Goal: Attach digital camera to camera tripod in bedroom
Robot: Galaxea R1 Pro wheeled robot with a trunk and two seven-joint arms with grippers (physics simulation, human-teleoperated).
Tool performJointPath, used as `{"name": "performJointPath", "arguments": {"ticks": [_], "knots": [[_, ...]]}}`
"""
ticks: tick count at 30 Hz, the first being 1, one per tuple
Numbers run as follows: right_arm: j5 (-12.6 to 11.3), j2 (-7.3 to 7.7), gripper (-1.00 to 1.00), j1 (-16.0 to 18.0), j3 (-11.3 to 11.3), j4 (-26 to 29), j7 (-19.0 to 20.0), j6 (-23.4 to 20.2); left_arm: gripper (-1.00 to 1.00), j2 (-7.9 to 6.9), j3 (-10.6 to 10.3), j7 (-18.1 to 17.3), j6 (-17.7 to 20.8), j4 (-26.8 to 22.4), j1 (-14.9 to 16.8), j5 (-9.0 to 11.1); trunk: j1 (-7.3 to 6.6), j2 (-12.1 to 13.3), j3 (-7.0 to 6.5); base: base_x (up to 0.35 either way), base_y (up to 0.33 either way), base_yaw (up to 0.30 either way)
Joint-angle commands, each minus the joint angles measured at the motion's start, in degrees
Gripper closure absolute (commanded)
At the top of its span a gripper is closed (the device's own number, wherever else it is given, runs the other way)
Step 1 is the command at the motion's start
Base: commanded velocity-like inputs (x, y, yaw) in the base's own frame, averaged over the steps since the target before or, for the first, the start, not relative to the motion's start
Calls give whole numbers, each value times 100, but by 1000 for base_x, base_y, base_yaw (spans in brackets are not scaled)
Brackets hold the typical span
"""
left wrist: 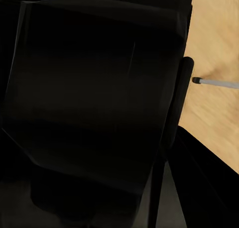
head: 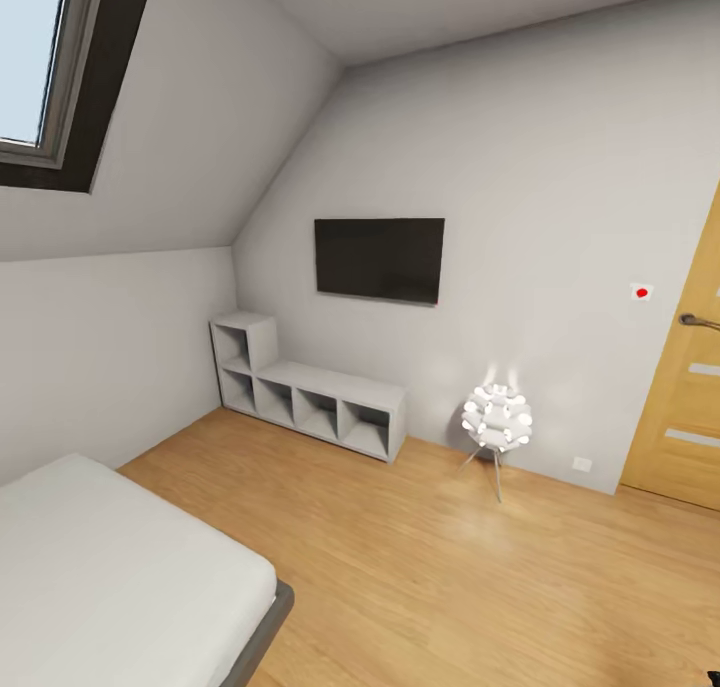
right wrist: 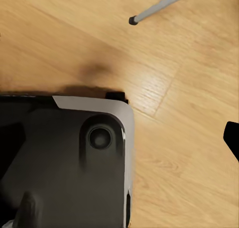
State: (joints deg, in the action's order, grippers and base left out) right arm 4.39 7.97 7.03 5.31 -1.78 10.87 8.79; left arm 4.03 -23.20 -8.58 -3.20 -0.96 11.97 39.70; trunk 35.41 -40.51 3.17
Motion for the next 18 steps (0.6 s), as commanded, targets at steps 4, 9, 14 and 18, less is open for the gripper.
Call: {"name": "performJointPath", "arguments": {"ticks": [4, 9, 14, 18], "knots": [[45, 3, -100, 9, 49, -19, 12, 35, 100, 1, -50, -30, -21, -44, 7, 55, 4, -7, 10, 284, 219, 0], [45, 3, -100, 9, 49, -21, 12, 37, 100, 1, -50, -30, -22, -77, 7, 55, 4, -7, 10, 273, 245, 0], [45, 1, -100, 9, 55, -19, 11, 49, 100, 1, -53, -30, -23, -86, 7, 55, 4, -7, 10, 266, 255, 0], [36, -6, -100, 9, 57, -21, 11, 52, 100, 1, -53, -30, -19, -88, 7, 55, 4, -7, 10, 261, 255, -18]]}}
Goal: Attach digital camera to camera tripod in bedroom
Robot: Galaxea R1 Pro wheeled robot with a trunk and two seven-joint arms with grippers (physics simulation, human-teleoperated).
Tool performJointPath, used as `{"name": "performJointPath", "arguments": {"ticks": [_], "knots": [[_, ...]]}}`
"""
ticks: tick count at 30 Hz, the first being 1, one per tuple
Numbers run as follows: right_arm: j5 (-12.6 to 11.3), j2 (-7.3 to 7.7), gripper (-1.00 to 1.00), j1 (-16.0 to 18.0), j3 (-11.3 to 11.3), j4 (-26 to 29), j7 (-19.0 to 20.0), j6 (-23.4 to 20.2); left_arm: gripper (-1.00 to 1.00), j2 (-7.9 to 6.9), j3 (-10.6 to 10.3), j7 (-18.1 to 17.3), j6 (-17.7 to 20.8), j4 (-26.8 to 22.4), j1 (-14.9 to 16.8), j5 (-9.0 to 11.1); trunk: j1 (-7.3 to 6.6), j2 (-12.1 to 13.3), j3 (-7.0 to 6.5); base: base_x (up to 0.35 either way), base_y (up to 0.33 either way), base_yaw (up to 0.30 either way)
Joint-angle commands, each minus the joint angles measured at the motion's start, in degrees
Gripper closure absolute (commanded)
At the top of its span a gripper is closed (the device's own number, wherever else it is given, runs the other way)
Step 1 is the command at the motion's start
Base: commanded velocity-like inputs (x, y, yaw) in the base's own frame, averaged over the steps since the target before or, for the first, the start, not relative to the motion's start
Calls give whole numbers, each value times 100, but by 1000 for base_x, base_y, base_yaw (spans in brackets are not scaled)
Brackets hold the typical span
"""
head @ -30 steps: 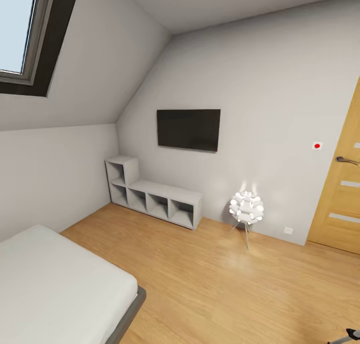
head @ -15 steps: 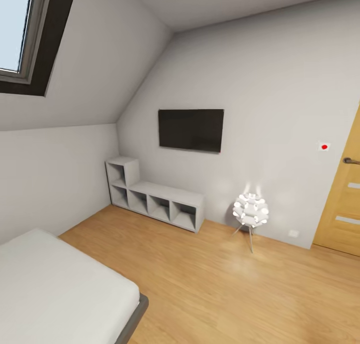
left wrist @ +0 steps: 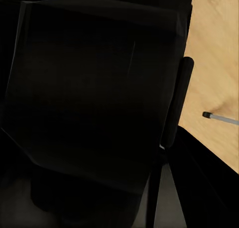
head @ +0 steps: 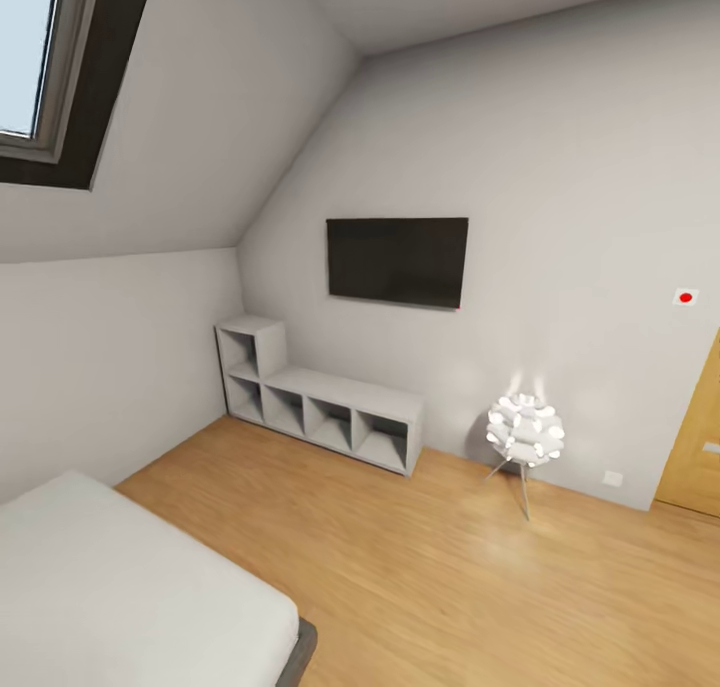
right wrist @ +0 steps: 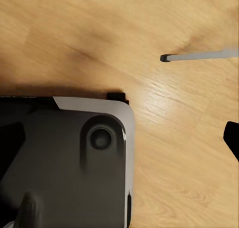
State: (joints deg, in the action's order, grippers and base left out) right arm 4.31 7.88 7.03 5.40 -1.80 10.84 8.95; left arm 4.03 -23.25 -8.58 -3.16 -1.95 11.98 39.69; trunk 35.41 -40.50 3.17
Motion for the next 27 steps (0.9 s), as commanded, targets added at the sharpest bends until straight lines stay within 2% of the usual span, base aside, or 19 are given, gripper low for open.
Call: {"name": "performJointPath", "arguments": {"ticks": [1, 7, 27], "knots": [[38, 0, -100, 9, 49, -19, 12, 36, 100, 1, -48, -29, -23, 11, 6, 56, 4, -8, 10, 198, 191, -110], [28, -5, -100, 9, 47, -19, 7, 29, 100, 1, -48, -29, -26, 10, 6, 56, 4, -8, 10, 84, 81, -189], [26, -5, -100, 9, 45, -19, 5, 27, 100, 10, -48, -29, -26, 2, 6, 56, 4, -8, 10, 4, 4, -246]]}}
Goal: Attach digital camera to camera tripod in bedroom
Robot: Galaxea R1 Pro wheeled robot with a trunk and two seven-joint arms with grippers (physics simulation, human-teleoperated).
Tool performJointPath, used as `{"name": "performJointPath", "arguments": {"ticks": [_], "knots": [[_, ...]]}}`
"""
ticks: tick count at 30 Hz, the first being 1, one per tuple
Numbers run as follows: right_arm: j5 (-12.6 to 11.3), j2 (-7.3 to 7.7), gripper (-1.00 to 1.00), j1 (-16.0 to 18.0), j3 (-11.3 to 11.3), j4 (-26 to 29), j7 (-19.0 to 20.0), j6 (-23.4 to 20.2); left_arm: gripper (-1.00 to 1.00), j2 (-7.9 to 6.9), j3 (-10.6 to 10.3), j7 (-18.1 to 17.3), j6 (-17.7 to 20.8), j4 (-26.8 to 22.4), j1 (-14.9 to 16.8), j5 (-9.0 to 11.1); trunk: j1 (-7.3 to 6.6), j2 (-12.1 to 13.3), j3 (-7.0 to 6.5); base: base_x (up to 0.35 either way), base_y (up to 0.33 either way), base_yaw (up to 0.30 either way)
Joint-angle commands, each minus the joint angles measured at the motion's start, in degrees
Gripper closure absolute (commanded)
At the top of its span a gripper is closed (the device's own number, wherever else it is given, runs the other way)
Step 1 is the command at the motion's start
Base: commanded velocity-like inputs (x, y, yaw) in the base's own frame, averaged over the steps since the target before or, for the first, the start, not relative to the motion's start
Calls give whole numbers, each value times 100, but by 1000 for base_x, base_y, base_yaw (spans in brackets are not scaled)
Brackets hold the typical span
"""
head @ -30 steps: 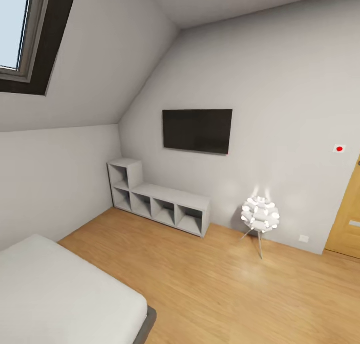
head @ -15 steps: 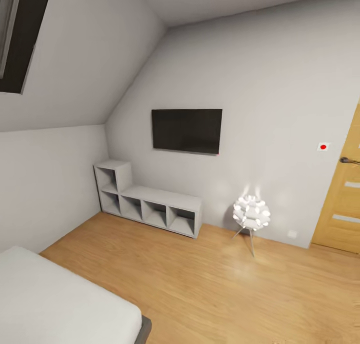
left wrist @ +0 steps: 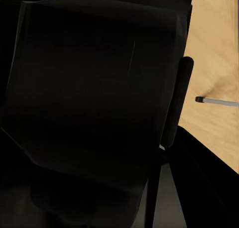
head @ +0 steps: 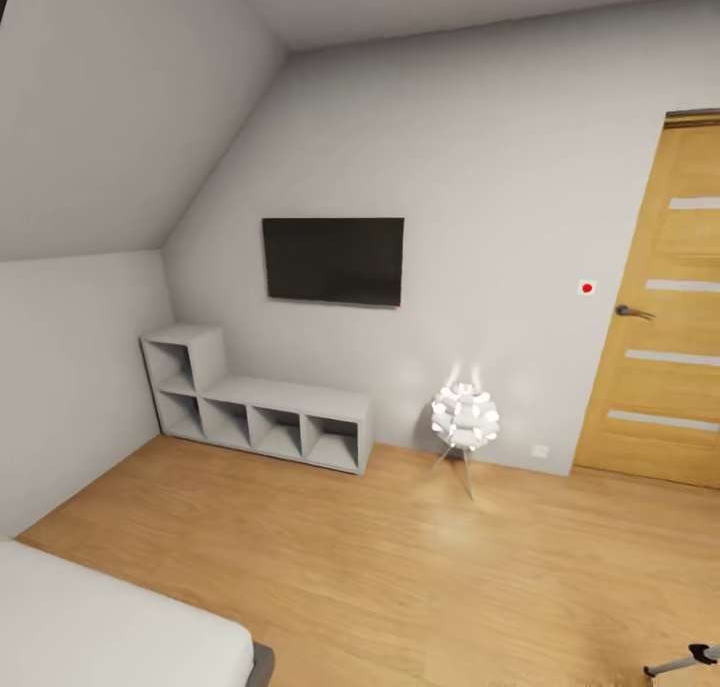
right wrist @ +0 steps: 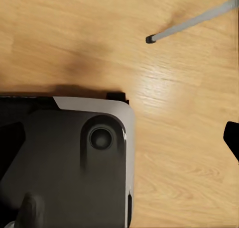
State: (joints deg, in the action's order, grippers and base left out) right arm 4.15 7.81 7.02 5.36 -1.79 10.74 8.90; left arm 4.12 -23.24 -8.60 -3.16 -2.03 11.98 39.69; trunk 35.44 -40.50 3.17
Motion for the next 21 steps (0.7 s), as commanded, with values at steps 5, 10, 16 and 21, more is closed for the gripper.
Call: {"name": "performJointPath", "arguments": {"ticks": [5, 10, 16, 21], "knots": [[42, 8, -100, 10, 50, -18, 16, 33, 100, -4, -49, -28, -26, 10, 6, 57, 2, -8, 10, 0, 0, -249], [42, 10, -100, 10, 47, -17, 17, 30, 100, -6, -49, -28, -26, 10, 6, 57, 2, -8, 10, 0, 0, -206], [57, 10, -100, 10, 45, -14, 22, 25, 100, -7, -49, -28, -26, 10, 6, 57, 2, -8, 10, 0, 0, -43], [67, 10, -100, 10, 44, -17, 20, 18, 100, -8, -49, -28, -26, 10, 6, 57, 2, -8, 10, 0, 0, -6]]}}
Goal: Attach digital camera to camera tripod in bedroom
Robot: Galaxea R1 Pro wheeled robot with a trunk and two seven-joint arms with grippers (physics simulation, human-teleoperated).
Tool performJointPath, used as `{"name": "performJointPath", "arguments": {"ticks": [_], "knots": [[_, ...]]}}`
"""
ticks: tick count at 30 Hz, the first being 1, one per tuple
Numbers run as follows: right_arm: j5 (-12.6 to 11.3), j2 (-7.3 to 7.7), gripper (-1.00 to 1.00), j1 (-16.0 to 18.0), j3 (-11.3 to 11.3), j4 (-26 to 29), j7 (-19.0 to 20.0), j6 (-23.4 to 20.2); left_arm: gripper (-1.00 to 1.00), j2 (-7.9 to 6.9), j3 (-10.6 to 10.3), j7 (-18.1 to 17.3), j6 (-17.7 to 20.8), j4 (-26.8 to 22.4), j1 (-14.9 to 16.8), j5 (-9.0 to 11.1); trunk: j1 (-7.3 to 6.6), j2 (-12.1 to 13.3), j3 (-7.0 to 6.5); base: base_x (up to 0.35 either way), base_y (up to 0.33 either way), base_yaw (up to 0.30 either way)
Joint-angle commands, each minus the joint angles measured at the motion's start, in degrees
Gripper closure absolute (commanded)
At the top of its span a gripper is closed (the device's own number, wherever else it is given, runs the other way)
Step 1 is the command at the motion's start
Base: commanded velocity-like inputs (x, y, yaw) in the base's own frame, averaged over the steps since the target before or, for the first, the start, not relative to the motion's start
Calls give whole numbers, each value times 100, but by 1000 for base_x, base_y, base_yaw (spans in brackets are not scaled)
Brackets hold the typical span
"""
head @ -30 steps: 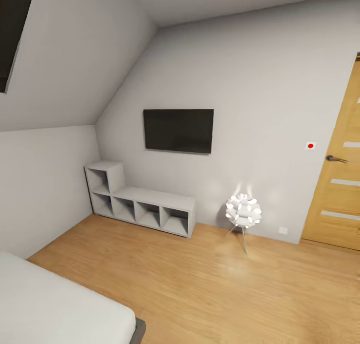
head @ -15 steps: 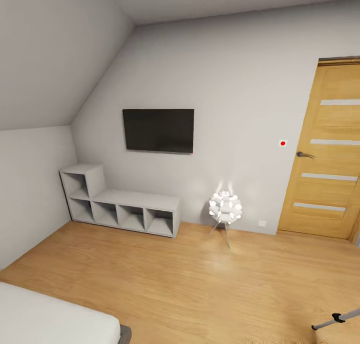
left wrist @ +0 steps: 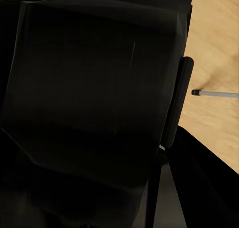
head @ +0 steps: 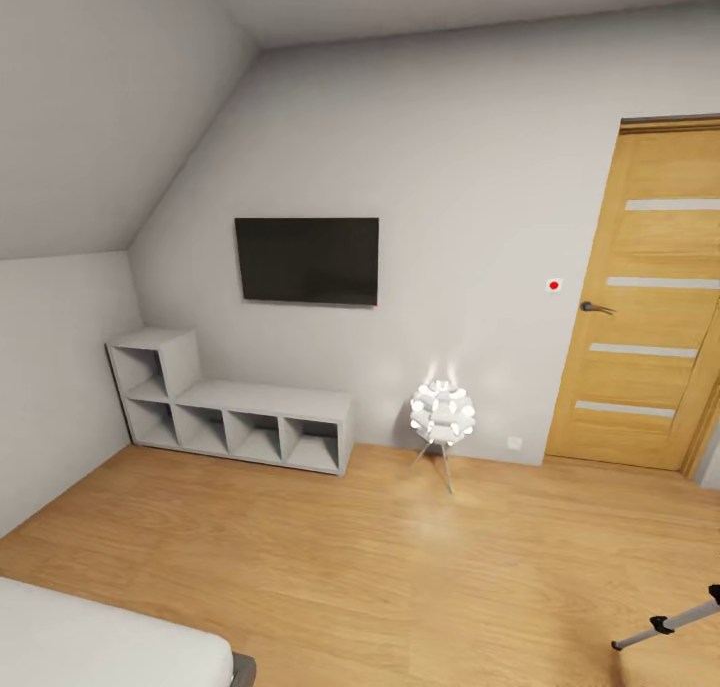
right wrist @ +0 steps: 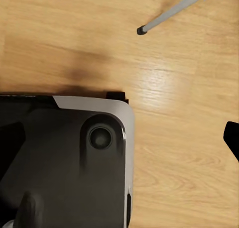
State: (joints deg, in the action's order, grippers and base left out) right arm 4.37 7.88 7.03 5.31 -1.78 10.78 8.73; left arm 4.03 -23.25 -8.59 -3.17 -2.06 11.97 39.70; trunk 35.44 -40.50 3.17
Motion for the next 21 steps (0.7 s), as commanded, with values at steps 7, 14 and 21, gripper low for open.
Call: {"name": "performJointPath", "arguments": {"ticks": [7, 14, 21], "knots": [[48, 3, -100, 9, 49, -18, 12, 29, 100, 1, -48, -29, -27, 12, 7, 56, 2, -9, 10, 59, 0, -1], [50, 3, -100, 9, 49, -18, 12, 32, 100, -7, -48, -29, -30, 12, 7, 56, 2, -9, 10, 287, 0, 0], [49, 3, -100, 9, 49, -17, 12, 32, 100, -6, -48, -29, -28, 12, 7, 56, 2, -9, 10, 321, 0, 0]]}}
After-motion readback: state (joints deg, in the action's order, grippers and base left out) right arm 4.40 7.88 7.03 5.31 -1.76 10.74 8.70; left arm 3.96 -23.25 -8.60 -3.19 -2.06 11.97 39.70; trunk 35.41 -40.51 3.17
